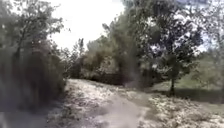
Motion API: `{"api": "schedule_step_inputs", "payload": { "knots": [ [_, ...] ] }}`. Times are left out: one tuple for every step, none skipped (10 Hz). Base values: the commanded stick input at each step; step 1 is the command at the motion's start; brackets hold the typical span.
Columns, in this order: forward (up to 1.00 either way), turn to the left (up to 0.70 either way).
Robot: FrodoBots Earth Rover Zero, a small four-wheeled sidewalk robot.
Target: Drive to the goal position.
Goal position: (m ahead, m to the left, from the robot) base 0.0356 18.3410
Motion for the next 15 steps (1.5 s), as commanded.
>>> {"api": "schedule_step_inputs", "payload": {
  "knots": [
    [0.59, 0.01],
    [0.59, 0.01],
    [0.59, 0.01],
    [0.59, 0.01],
    [0.59, 0.01],
    [0.59, 0.01],
    [0.59, 0.01],
    [0.59, 0.01],
    [0.59, 0.01],
    [0.59, 0.14],
    [0.59, 0.15],
    [0.59, 0.15],
    [0.59, 0.15],
    [0.59, 0.15],
    [0.59, 0.15]
  ]
}}
